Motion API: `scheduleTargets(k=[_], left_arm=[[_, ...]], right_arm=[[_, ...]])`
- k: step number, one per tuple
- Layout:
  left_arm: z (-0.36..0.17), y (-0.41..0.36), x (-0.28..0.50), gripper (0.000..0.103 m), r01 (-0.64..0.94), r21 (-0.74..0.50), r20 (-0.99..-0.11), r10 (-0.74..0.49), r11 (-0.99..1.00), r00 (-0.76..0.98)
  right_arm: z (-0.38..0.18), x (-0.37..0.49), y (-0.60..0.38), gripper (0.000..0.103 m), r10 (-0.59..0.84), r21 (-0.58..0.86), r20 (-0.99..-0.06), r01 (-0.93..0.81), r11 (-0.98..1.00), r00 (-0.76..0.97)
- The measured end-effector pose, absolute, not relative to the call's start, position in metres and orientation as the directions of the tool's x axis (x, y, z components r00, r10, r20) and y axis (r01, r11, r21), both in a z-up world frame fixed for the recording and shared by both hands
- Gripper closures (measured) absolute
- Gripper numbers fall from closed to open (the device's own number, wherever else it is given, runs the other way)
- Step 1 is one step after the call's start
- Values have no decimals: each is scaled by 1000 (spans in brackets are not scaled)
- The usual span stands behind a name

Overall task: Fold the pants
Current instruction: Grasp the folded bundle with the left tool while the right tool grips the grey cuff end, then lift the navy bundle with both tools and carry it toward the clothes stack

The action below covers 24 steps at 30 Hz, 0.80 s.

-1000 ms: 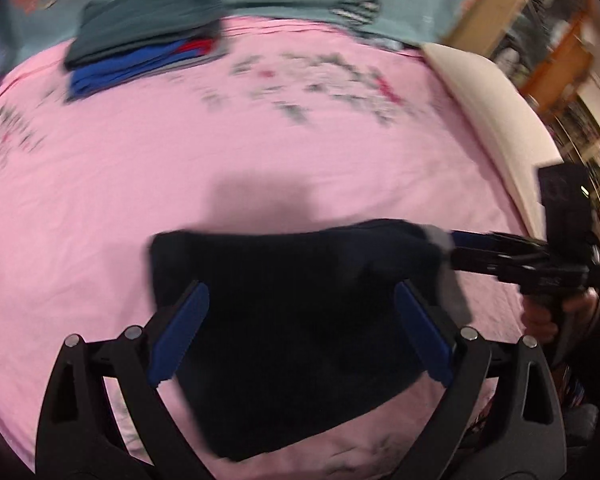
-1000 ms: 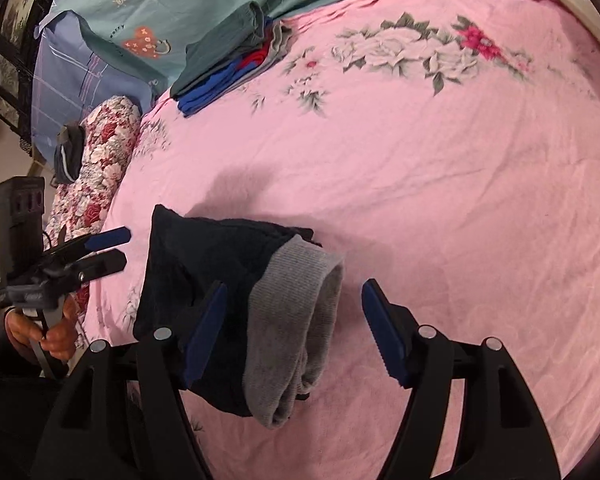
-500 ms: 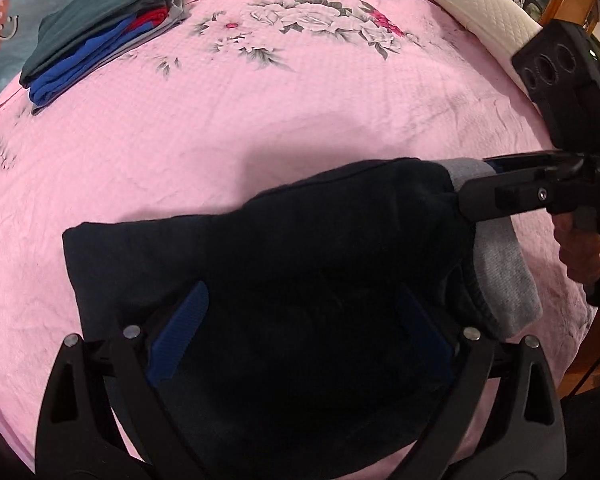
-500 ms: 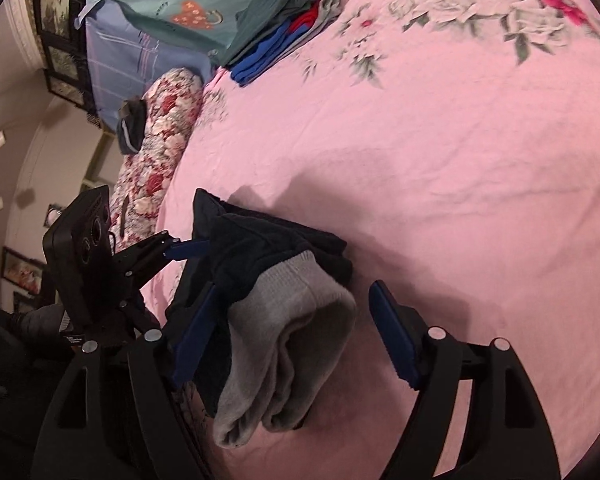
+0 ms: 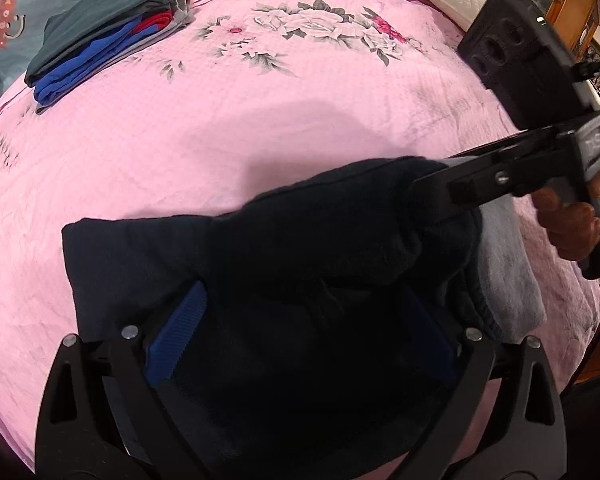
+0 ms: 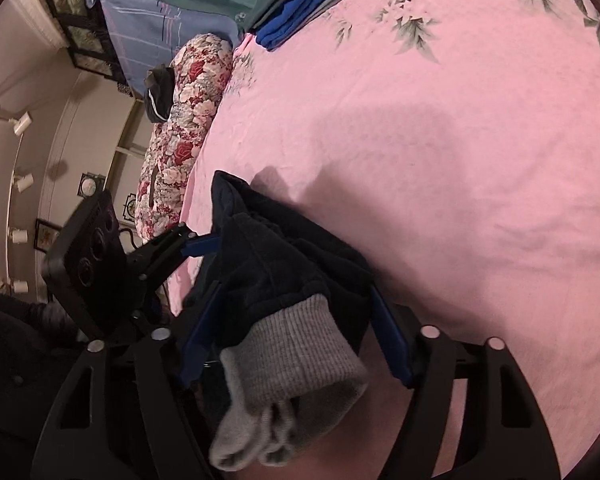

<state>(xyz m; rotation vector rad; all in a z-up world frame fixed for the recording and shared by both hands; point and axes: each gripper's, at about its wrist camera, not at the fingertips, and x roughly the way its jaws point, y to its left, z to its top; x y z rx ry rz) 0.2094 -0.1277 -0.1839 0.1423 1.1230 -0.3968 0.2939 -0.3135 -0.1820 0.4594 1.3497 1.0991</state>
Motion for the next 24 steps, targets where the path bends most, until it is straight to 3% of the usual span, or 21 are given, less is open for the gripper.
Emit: scheduleTargets(k=[4, 11, 17, 20, 23, 24], left_arm=[[-184, -122, 206, 4, 388, -108, -889, -264, 915, 374], [-187, -124, 205, 4, 392, -91, -880, -257, 916, 398], [-187, -124, 205, 4, 392, -92, -875, -263, 915, 407], [-188, -123, 207, 4, 385, -98, -874, -264, 918, 408], [-190, -124, 206, 4, 380, -96, -869, -263, 920, 419], [-190, -124, 205, 4, 379, -95, -867, -264, 921, 424]], right_arm=[[-152, 279, -312, 37, 836, 778, -532, -470, 418, -137], [-185, 288, -321, 32, 807, 783, -581, -344, 518, -105], [-199, 286, -325, 29, 857, 867, -481, -250, 432, -188], [-196, 287, -304, 24, 834, 847, -510, -291, 444, -210], [-196, 290, -297, 26, 822, 835, -531, -289, 468, -204], [-198, 289, -299, 34, 822, 834, -536, -268, 482, -189]])
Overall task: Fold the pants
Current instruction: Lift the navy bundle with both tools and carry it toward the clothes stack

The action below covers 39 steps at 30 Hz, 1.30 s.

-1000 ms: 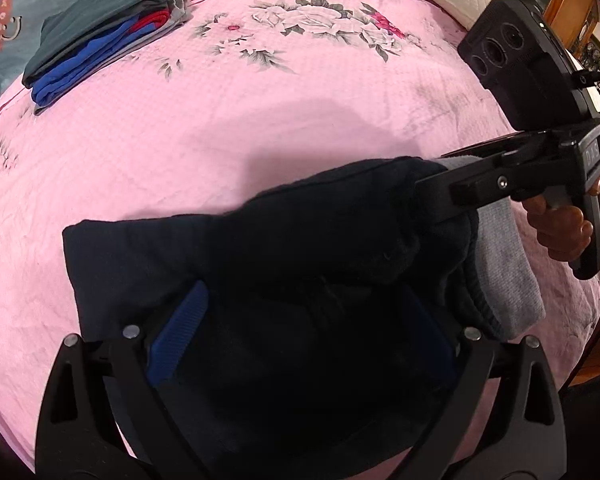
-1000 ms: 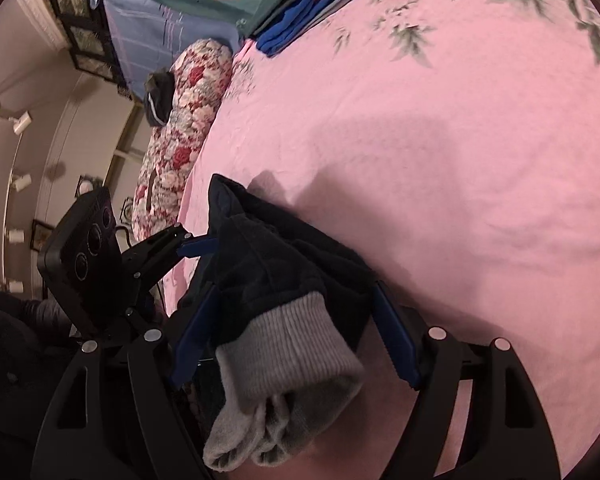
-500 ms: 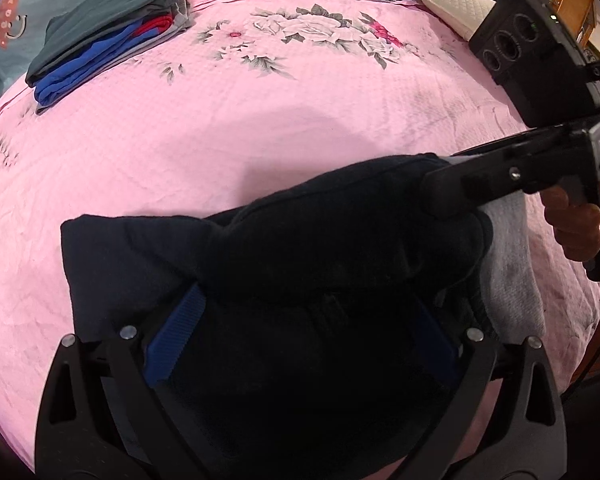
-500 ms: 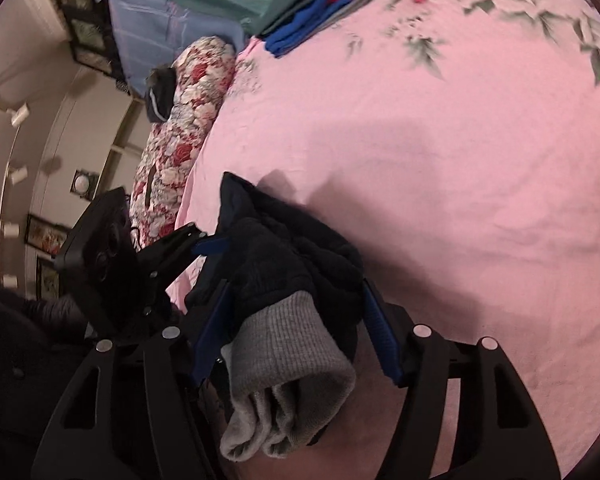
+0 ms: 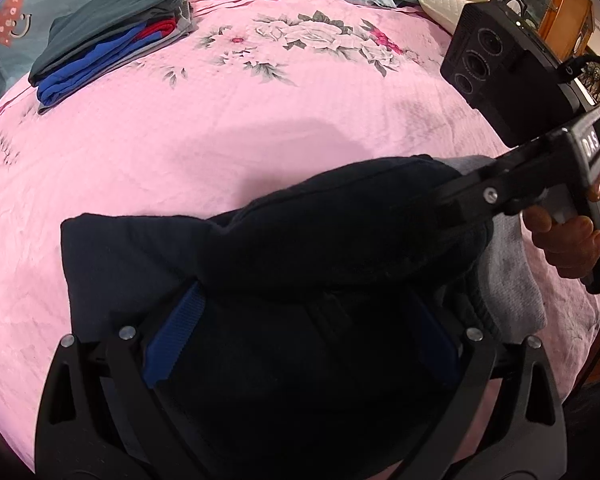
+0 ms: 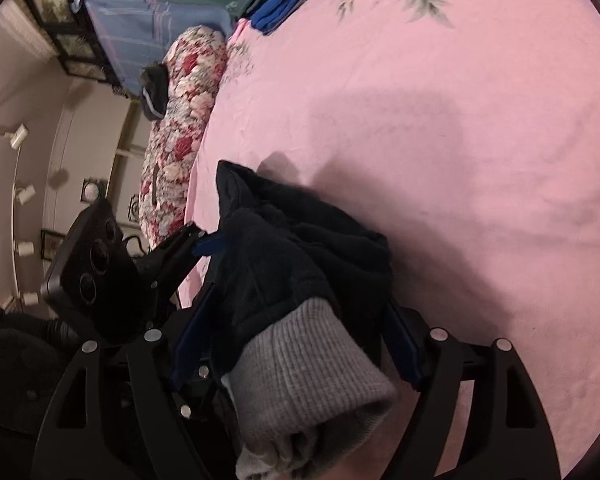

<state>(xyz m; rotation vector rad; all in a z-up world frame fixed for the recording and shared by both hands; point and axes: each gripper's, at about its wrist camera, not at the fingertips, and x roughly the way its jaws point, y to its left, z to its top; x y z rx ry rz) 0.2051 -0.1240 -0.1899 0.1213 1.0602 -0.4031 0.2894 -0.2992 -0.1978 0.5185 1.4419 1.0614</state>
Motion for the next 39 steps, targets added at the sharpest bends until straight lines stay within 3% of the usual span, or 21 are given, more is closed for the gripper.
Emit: scheduleTargets(k=[1, 4, 10, 13, 21, 32, 37, 39], left_arm=[[-189, -124, 204, 4, 380, -94, -865, -264, 920, 426], [-176, -120, 201, 5, 388, -103, -872, -271, 916, 408], [-131, -26, 174, 6, 170, -189, -852, -247, 967, 461], [-142, 23, 158, 19, 49, -297, -871, -291, 954, 396], [-185, 41, 154, 22, -59, -496, -837, -459, 866, 297], [-209, 37, 172, 24, -123, -618, -781, -589, 776, 211], [-208, 26, 175, 25, -111, -581, -809, -557, 806, 186], [-207, 21, 176, 32, -113, -535, -840, -512, 837, 178]], right_arm=[[-200, 289, -303, 45, 820, 832, -543, -246, 498, -177], [-206, 287, -318, 56, 837, 846, -530, -145, 513, -136], [-192, 276, -317, 57, 806, 803, -589, -154, 576, -54], [-195, 273, -319, 57, 808, 802, -589, -129, 583, -19], [-195, 268, -318, 56, 799, 794, -600, -98, 600, 29], [-194, 266, -318, 55, 793, 788, -608, -96, 609, 38], [-195, 268, -317, 55, 793, 788, -608, -103, 607, 28], [-195, 268, -317, 55, 791, 785, -612, -109, 611, 23]])
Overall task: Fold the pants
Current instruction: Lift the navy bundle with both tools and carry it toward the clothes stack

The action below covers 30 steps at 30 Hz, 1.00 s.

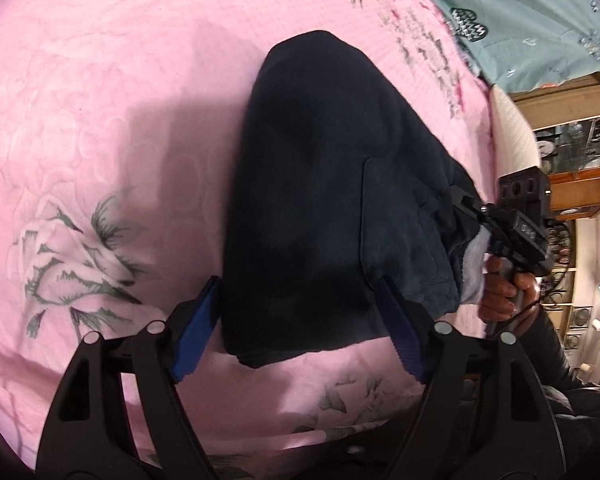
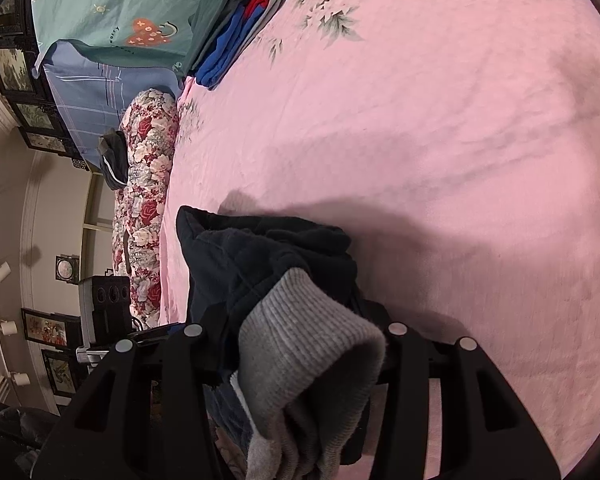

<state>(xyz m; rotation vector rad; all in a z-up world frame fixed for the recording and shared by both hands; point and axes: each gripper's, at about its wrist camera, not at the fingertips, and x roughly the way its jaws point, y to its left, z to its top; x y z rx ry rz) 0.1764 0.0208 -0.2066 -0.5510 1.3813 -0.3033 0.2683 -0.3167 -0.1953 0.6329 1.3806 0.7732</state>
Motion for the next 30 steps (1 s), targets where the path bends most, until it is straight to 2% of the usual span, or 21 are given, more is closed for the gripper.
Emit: scheduleTargets(k=[5, 14, 15, 17, 20, 24, 26, 28, 29, 30], left_arm=[[-199, -2, 177, 52, -74, -375, -916, -358, 924, 181], [-177, -7, 163, 78, -48, -293, -925, -270, 955, 266], [-173, -3, 161, 84, -44, -312, -916, -288, 949, 281], [-160, -1, 155, 85, -35, -345, -893, -317, 938, 319], [-150, -4, 149, 85, -9, -329, -887, -305, 944, 346], [-161, -3, 150, 84, -22, -356, -888, -331, 934, 320], [-178, -4, 153, 76, -65, -373, -900, -344, 926, 268], [-194, -2, 155, 60, -110, -384, -906, -351, 917, 237], [-199, 1, 155, 59, -132, -397, -902, -360, 908, 237], [-200, 1, 156, 50, -143, -418, -894, -379, 897, 237]], right_arm=[[-194, 268, -315, 55, 785, 778, -619, -126, 616, 20], [-172, 265, -306, 59, 741, 719, -671, -215, 661, 32], [-165, 263, -305, 60, 738, 711, -674, -236, 663, 42], [-152, 259, -304, 61, 734, 694, -676, -277, 664, 64], [-129, 255, -300, 62, 732, 663, -673, -352, 660, 104], [-115, 256, -291, 62, 709, 609, -694, -420, 672, 128], [-118, 258, -290, 62, 700, 600, -704, -427, 676, 119], [-125, 259, -290, 62, 689, 595, -717, -419, 685, 107], [-127, 259, -292, 62, 694, 605, -712, -411, 682, 104], [-130, 259, -293, 62, 702, 618, -705, -400, 676, 99]])
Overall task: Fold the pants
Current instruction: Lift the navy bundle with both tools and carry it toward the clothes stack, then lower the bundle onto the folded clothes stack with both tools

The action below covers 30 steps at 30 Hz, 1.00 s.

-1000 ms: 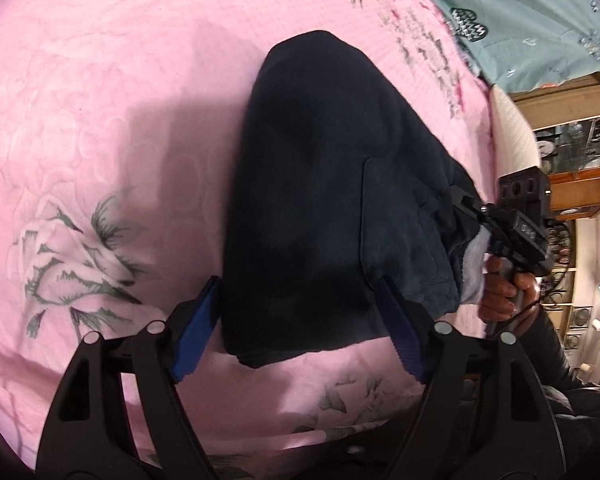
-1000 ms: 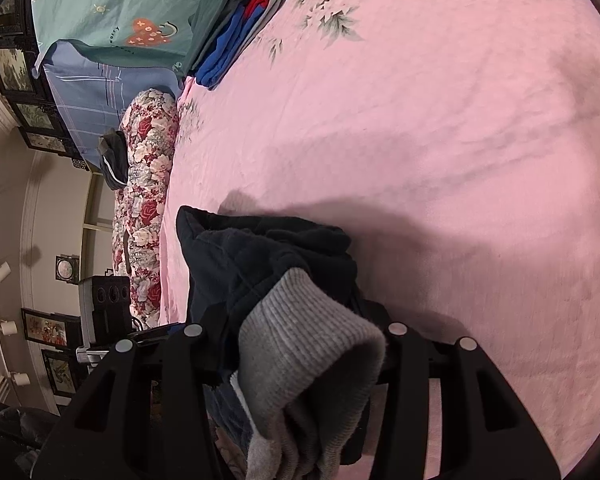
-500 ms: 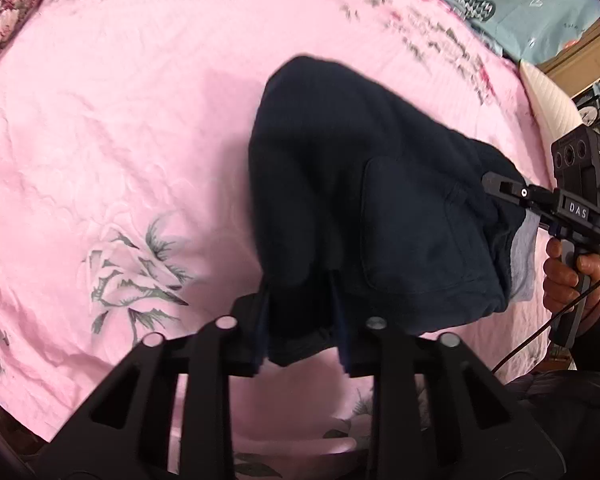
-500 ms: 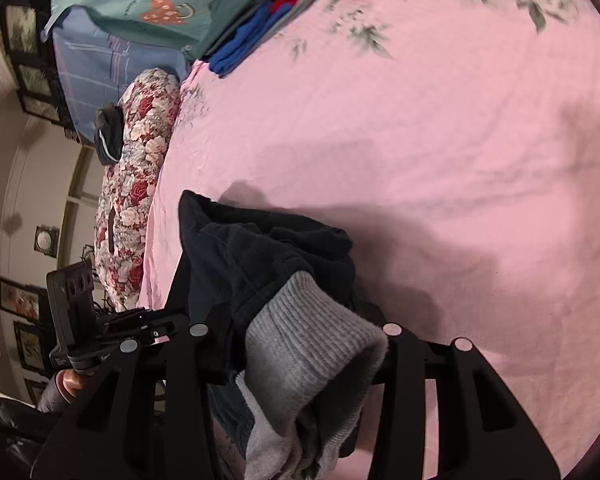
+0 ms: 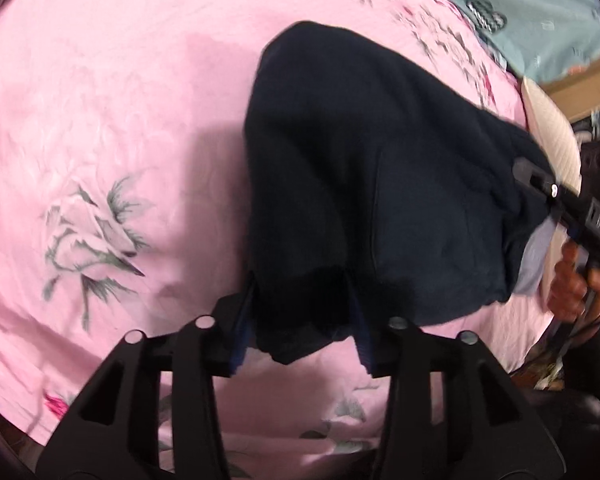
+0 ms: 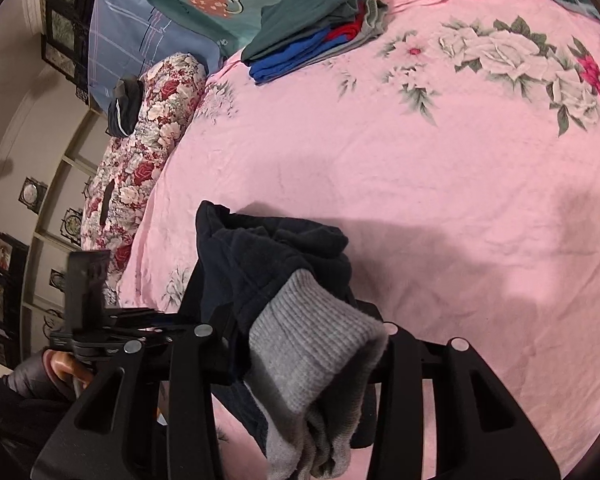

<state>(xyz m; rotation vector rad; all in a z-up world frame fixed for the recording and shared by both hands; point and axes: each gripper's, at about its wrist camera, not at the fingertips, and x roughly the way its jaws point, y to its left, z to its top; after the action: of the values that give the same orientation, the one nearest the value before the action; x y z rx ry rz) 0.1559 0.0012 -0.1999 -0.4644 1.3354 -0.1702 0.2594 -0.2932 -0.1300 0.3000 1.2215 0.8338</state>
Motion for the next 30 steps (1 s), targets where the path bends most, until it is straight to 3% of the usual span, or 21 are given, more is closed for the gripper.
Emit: scheduleTargets(k=[1, 2, 5, 7, 13, 19, 30], left_arm=[[-200, 1, 157, 45, -147, -434, -888, -395, 889, 236], [-200, 0, 159, 46, -146, -435, -887, -396, 888, 235], [-197, -11, 163, 72, -104, -382, -903, -347, 918, 254], [-186, -19, 161, 82, -68, -338, -909, -306, 939, 284], [-138, -27, 161, 85, 20, -254, -897, -243, 967, 369], [-85, 2, 187, 85, 111, -259, -844, -281, 959, 458], [10, 80, 325, 85, 259, -209, -723, -327, 943, 608]], right_arm=[[-132, 260, -296, 62, 704, 622, -704, -396, 675, 95], [-133, 260, -296, 62, 704, 624, -704, -392, 677, 95], [-138, 261, -298, 62, 709, 636, -699, -372, 676, 91], [-137, 261, -299, 62, 713, 640, -695, -373, 672, 91], [-113, 259, -298, 62, 731, 645, -672, -390, 657, 119], [-59, 275, -286, 63, 715, 599, -657, -411, 687, 239], [51, 393, -195, 63, 621, 440, -646, -448, 778, 444]])
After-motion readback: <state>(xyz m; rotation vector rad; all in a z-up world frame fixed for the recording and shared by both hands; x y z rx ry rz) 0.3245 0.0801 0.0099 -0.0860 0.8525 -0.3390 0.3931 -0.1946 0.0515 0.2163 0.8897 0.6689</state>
